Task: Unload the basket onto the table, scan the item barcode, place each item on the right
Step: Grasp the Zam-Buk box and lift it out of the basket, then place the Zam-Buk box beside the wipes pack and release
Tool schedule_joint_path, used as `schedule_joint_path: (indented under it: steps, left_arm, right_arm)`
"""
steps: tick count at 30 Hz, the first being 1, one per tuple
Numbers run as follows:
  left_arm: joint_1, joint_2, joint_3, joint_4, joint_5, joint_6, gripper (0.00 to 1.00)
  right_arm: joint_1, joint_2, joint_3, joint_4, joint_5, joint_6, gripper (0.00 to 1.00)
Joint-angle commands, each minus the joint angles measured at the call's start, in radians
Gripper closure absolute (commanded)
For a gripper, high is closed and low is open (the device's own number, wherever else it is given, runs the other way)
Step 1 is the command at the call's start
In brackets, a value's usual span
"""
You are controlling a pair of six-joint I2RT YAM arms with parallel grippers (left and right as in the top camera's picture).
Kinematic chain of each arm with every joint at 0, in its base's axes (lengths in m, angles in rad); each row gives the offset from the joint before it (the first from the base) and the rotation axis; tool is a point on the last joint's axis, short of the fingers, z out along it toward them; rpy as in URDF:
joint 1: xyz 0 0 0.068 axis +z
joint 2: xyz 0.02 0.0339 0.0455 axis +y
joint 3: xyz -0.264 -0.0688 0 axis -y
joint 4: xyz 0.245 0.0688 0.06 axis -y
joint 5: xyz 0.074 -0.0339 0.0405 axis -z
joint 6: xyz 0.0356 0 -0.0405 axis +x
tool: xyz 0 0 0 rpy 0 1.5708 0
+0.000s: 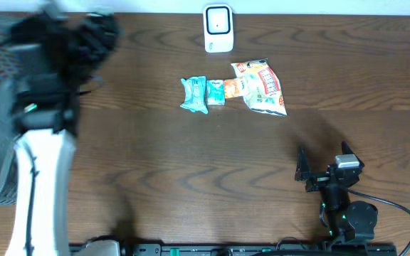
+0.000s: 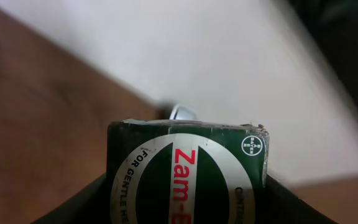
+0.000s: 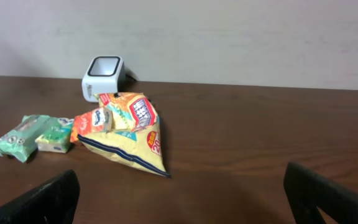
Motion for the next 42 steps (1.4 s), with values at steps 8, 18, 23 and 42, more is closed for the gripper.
schedule_joint_path:
  steps: [8, 18, 23, 42]
  left_arm:
    - [-0.257, 0.351, 0.007, -0.065, -0.315, 0.328, 0.39]
    - [-0.280, 0.556, 0.007, -0.065, -0.313, 0.364, 0.26]
    - [-0.285, 0.571, 0.007, -0.069, -0.294, 0.364, 0.14]
    - [-0.285, 0.420, 0.007, -0.172, -0.362, 0.376, 0.08]
  right_arm:
    - [0.009, -0.005, -0.001, -0.004, 0.004, 0.018, 0.01]
    - [0.009, -0.005, -0.001, -0.004, 0.004, 0.018, 0.01]
    - [0.009, -0.005, -0.001, -0.004, 0.004, 0.018, 0.01]
    - [0.009, -0.005, -0.001, -0.004, 0.004, 0.018, 0.01]
